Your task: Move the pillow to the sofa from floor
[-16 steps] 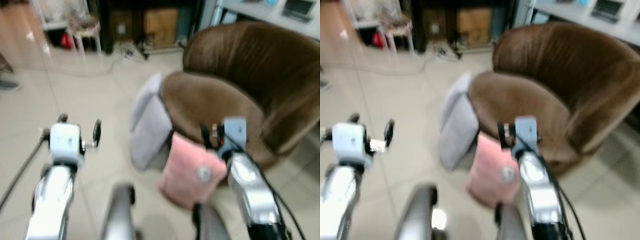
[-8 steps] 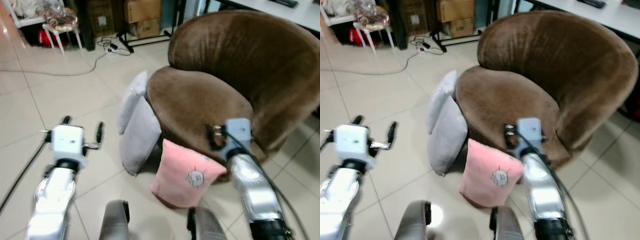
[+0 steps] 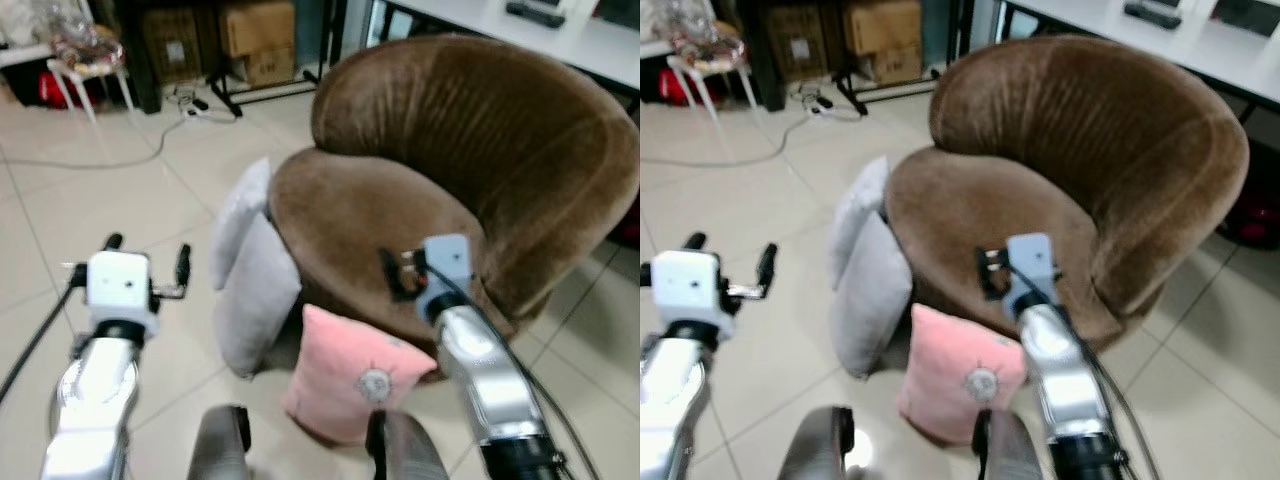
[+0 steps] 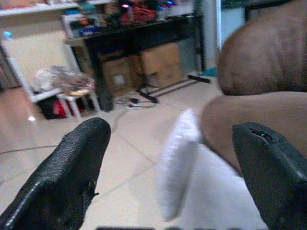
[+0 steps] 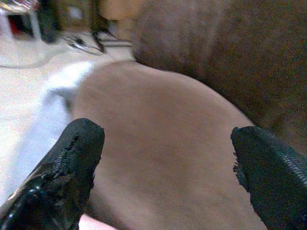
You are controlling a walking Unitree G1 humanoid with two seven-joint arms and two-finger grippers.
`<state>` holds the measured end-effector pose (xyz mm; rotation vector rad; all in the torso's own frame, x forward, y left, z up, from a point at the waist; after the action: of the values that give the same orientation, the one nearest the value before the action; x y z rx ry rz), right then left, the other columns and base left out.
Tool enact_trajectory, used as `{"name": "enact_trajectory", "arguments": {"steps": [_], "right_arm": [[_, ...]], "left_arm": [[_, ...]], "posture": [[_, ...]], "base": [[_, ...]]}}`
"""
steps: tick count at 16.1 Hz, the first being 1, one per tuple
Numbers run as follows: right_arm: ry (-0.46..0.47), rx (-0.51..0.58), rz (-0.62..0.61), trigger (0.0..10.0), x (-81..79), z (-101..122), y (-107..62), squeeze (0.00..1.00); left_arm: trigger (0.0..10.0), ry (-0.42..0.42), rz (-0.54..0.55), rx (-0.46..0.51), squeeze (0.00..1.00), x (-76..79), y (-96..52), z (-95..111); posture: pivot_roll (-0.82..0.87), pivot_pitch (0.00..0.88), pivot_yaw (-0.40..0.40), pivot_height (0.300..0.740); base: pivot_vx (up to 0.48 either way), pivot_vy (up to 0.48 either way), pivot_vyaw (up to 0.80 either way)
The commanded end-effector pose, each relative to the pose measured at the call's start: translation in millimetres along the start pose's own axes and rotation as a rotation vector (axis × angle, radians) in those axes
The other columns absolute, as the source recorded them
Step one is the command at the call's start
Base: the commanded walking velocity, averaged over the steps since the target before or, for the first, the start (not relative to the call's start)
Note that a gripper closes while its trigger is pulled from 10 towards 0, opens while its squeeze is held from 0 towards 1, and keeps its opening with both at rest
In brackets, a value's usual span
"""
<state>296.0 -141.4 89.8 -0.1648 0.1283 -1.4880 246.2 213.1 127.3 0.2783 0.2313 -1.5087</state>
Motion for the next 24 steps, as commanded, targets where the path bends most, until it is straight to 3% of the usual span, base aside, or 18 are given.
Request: {"name": "enact_trajectory", "arguments": {"steps": [1, 3, 14, 18, 21, 24], "right_arm": [[0.012, -0.001, -0.014, 10.0, 2.7, 1, 0.9, 0.00], [0.016, -0.015, -0.012, 10.0, 2.1, -1, 0.8, 0.00], [0.009, -0.028, 0.013, 10.0, 0.8, -5, -1.0, 0.00], [-0.016, -0.046, 0.048, 10.0, 0.7, -7, -1.4, 0.00], [-0.049, -0.033, 0.036, 10.0, 10.5, -6, -6.1, 0.00], [-0.022, -0.071, 0.031, 10.0, 10.2, -15, -11.6, 0.00]], "left_arm": [[10.0, 0.016, -0.003, 0.016, 0.00, -1.3, 2.0, 4], [10.0, 0.020, -0.002, 0.013, 0.00, -1.4, 2.0, 3], [10.0, 0.019, 0.002, 0.001, 0.00, -1.1, -1.4, 0], [10.0, 0.010, 0.008, -0.007, 0.00, 2.9, -2.6, -4], [10.0, -0.013, -0.009, -0.001, 0.00, 9.9, -6.1, -4], [10.0, -0.011, -0.028, 0.000, 0.00, 10.9, -8.8, -4]], "posture": [[0.02, 0.000, -0.047, 0.591], [0.02, 0.000, -0.046, 0.591], [0.02, 0.000, -0.059, 0.481], [0.01, 0.000, -0.074, 0.481], [-0.01, 0.000, -0.083, 0.481], [-0.01, 0.000, -0.078, 0.481]], "base": [[0.000, 0.000, 0.00], [0.000, 0.000, 0.00], [0.000, 0.000, 0.00], [0.000, 0.000, 0.00], [0.000, 0.000, 0.00], [0.000, 0.000, -0.48]]}}
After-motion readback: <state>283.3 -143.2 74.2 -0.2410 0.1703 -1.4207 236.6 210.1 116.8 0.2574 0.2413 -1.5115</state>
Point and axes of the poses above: a point about 5 cm out from each wrist's last joint towards the gripper, its own y axis pointing out of the wrist towards the gripper, its own z axis along the axis of the wrist's last joint, x = y × z, the point moved 1 cm from there along y, pointing out of the wrist towards the gripper, and after that the axes turned 5 degrees about y, right-handed, at the moved point
